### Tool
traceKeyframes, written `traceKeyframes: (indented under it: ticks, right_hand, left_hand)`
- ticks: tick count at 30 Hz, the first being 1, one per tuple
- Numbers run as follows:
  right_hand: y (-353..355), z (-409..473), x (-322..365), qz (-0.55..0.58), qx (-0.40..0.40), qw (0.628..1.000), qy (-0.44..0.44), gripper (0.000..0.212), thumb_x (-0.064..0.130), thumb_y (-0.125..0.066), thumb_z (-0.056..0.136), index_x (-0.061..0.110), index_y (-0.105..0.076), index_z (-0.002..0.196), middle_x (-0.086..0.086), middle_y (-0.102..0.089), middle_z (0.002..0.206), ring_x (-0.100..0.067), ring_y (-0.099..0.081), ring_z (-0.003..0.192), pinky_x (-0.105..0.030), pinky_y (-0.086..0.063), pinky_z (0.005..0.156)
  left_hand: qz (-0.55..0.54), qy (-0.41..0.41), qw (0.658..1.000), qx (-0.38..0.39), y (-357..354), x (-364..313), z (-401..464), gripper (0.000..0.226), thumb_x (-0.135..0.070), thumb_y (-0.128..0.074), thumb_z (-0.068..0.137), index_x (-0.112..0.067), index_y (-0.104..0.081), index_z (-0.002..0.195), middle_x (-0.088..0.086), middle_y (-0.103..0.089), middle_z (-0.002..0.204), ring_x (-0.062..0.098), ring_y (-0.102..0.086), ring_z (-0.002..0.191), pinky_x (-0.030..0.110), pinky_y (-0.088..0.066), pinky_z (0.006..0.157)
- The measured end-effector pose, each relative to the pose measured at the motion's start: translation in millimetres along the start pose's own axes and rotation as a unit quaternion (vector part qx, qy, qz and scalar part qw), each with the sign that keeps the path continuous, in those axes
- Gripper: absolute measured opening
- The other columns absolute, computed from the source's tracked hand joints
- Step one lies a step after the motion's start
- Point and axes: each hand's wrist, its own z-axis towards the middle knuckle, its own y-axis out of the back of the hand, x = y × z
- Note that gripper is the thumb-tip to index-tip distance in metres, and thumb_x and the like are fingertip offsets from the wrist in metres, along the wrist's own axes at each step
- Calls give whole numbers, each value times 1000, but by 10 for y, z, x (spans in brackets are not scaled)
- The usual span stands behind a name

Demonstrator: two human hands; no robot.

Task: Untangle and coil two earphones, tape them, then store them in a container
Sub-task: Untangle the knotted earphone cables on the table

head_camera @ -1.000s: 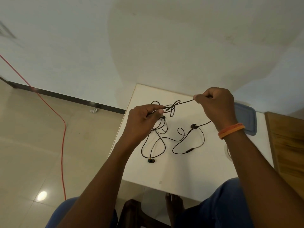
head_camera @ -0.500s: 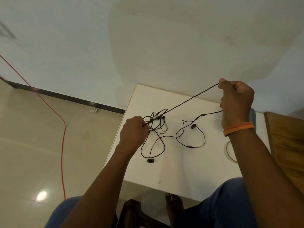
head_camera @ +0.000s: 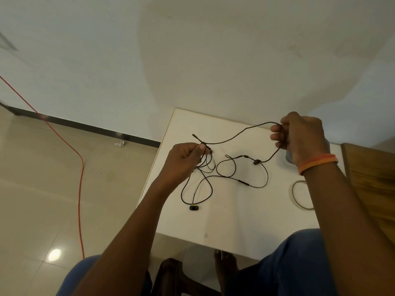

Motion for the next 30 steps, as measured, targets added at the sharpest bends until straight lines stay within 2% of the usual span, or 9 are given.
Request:
traceKeyframes:
  ticks: [2,5,8,10,15,20,22,25,30]
  right_hand:
    - [38,-19,12,18,86,994,-59,14,21,-54,87,11,-56,78,-4,-55,60,-13,-45,39,-24,-38,47]
    - [101,-45,-9,-133,159,976,-60,39,48,-63,87,10,-68,84,1,-34,49,-13,-28,39,-24,-29,47]
    - [169,-59,-25,-306,177,935,11,31,39,-67,88,8,-74,84,-3,-25,50,-16,-22,42,-22,-24,45]
    - [250,-44,-53,-320,174,931,30,27,31,-68,88,5,-74,83,-3,-27,46,-15,-24,38,-21,-25,44]
    - [449,-113,-18,-211,28,955,208,34,35,-74,83,2,-72,77,-4,-46,47,-8,-39,36,-23,-37,50]
    - [691,-289,-60,-247,-59,897,362,31,44,-77,77,13,-73,75,-6,-64,70,-19,-54,66,-29,-40,61]
    - [801,-303,-137,-256,-101,892,358,32,45,-76,77,13,-72,77,-4,-64,77,-19,-56,73,-26,-35,63]
    - [900,-366,-324,-240,-142,915,293,35,45,-75,79,10,-72,78,-5,-66,78,-21,-58,72,-24,-35,61]
    - [796,-630,-596,-200,-55,955,210,34,34,-74,83,12,-60,61,-2,-59,60,-20,-55,57,-27,-42,59]
  left_hand:
    - [5,-23,1000,14,-7,-38,-19,29,-32,-53,101,-20,-77,90,-17,-51,51,-1,-43,47,9,-32,47]
    - [-29,-54,998,31,13,-123,-36,21,-28,-60,97,-24,-80,90,-15,-71,77,-6,-60,66,5,-41,55]
    - [-68,-77,995,-6,82,-200,-20,14,-31,-66,91,-30,-80,89,-5,-73,97,4,-67,97,13,-48,81]
    - [-108,-80,990,-49,141,-266,-24,11,-31,-69,88,-29,-81,88,-3,-76,98,9,-68,102,24,-48,91]
    - [-78,-101,990,-65,160,-398,-135,11,-22,-70,90,-27,-79,90,-3,-75,77,7,-69,77,15,-50,68]
    - [-53,-93,989,-99,56,-465,-414,6,-19,-79,81,-25,-79,83,-5,-75,73,3,-67,69,15,-49,67]
    - [-43,-82,989,-120,77,-478,-555,5,-22,-84,75,-25,-79,75,-1,-75,70,6,-68,67,16,-52,65]
    - [-75,-59,988,-121,41,-552,-768,6,-21,-84,74,-22,-79,73,2,-72,66,13,-67,63,25,-57,68]
    - [-100,-25,986,-133,-161,-715,-1085,6,-18,-77,83,-15,-74,79,6,-47,63,9,-43,51,23,-42,50]
